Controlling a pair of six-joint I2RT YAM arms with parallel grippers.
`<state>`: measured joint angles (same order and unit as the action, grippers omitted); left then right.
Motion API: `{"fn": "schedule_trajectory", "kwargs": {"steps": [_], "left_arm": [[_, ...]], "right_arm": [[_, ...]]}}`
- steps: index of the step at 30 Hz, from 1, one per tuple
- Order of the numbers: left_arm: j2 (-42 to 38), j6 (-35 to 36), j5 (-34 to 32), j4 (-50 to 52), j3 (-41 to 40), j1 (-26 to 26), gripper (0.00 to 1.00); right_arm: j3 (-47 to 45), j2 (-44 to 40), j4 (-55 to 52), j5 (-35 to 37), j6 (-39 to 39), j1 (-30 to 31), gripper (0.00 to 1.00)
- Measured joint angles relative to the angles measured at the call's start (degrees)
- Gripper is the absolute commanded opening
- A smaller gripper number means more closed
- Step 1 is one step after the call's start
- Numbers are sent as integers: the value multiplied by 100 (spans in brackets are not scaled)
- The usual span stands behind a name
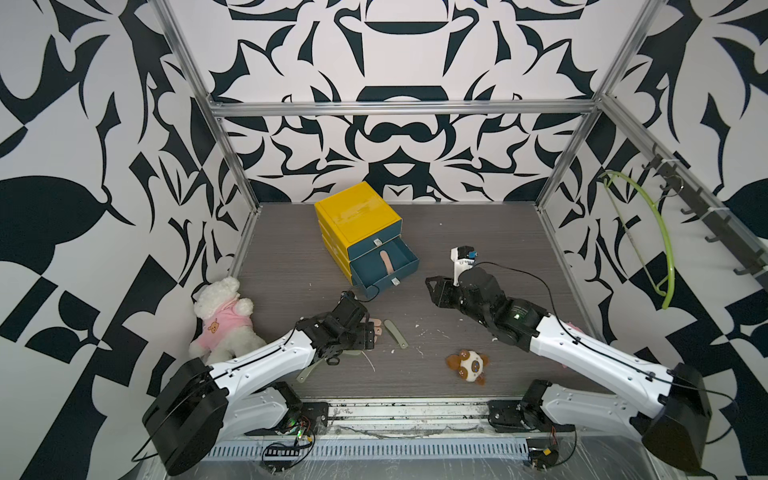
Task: Place the fruit knives into the drawer by color
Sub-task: Adjust the fruit knife at the center of the board.
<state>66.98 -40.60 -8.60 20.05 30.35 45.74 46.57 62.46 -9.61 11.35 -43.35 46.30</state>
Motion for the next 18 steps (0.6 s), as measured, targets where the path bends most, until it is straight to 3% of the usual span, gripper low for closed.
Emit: {"fn": "schedule_trajectory", "kwargs": {"steps": [6, 12, 18], "left_arm": [[131, -52, -190, -9, 9, 0, 98], [376, -31, -267, -101, 118, 0, 93], [509, -50, 199, -269, 129, 74, 87]], "right_arm": [[-79, -201, -2, 48, -4, 0, 45], [-179, -400, -13, 120, -20, 0, 45], [-219, -562, -85, 208, -22, 0, 45]]}}
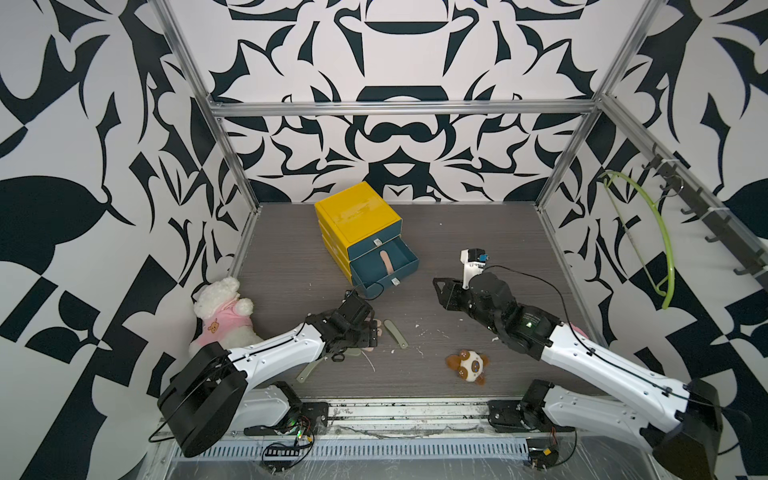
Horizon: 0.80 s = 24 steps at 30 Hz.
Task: Place the fruit knives into the drawer by color
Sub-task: Adjust the fruit knife at the center of the board.
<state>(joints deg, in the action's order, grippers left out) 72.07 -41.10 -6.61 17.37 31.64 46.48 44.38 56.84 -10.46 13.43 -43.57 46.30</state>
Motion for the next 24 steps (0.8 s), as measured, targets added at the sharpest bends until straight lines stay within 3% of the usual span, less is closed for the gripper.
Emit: {"fn": "schedule_trajectory", "kwargs": {"steps": [3, 14, 19, 24], "left_arm": [[24, -7, 269, 2, 2, 160, 86], [417, -79, 962, 44, 247, 992, 65], [46, -162, 876, 468, 267, 1189, 77], [-925, -459, 723, 717, 444, 1211, 82]], "right_arm": [[0, -57, -15, 46, 0, 0, 45], [-46, -149, -149, 133, 2, 0, 45], [-57, -184, -205, 142, 2, 0, 45], [-76, -195, -214, 149, 2, 0, 45]]}}
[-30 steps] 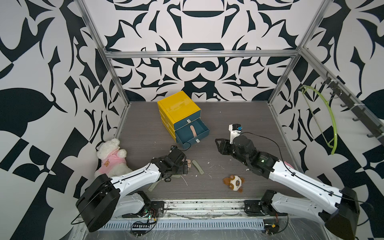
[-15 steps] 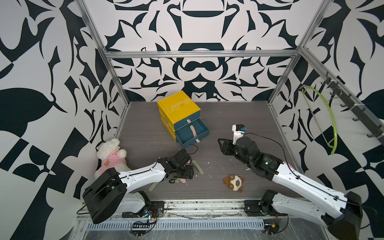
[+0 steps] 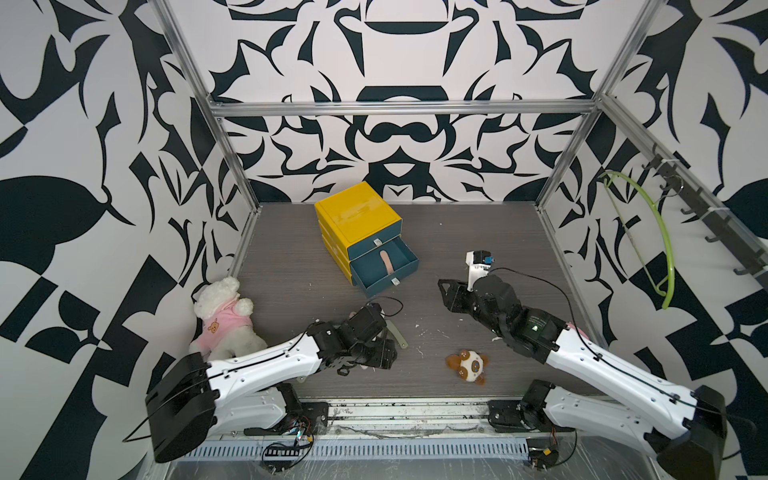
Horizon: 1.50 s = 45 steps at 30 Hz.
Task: Place the fruit knives into the drawer by color
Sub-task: Adjust the fruit knife at the center of the board, then pick up the fruit knife from the center of the board.
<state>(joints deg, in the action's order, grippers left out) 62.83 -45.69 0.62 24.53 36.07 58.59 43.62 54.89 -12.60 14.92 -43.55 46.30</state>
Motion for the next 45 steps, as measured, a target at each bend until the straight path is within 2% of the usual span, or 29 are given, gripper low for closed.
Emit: {"fn": "schedule_trajectory", "kwargs": {"steps": [7, 12, 17, 30, 35, 45], "left_arm": [[-321, -402, -531, 525, -81, -92, 78], [-452, -407, -780, 632, -238, -610, 77], [-136, -323, -791, 472, -319, -918, 74], [363, -295, -769, 260, -564, -925, 67], [680, -271, -741, 164, -570, -933, 60], [1467, 68, -577, 142, -9, -839, 50]], "right_arm": [[-59, -17, 13, 13, 0, -9, 45], [-116, -42, 2, 13, 0, -9, 45], [-118, -166, -7, 20, 0, -9, 45], [-181, -424, -68, 87, 0, -11, 46], [-208, -424, -72, 94, -2, -15, 46], [-245, -638, -153, 160, 4, -22, 46]]}}
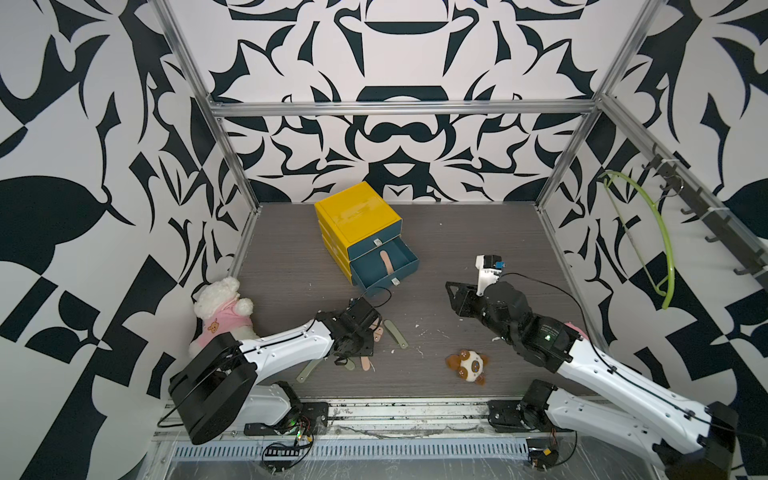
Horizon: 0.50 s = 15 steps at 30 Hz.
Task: Place the fruit knives into the drawer by color
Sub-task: Pick up the fruit knife from the center of the board.
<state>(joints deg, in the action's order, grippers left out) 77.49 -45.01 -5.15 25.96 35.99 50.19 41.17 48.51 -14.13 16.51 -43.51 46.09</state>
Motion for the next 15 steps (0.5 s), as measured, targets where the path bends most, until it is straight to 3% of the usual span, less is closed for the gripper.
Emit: {"fn": "schedule_trajectory", "kwargs": {"steps": [7, 15], "left_arm": [[474, 162, -2, 302, 433, 442, 51], [798, 181, -208, 627, 715, 831, 38]], "right_arm": [[0, -125, -107, 33, 22, -33, 46], [-31, -361, -195, 96, 24, -74, 46]]}}
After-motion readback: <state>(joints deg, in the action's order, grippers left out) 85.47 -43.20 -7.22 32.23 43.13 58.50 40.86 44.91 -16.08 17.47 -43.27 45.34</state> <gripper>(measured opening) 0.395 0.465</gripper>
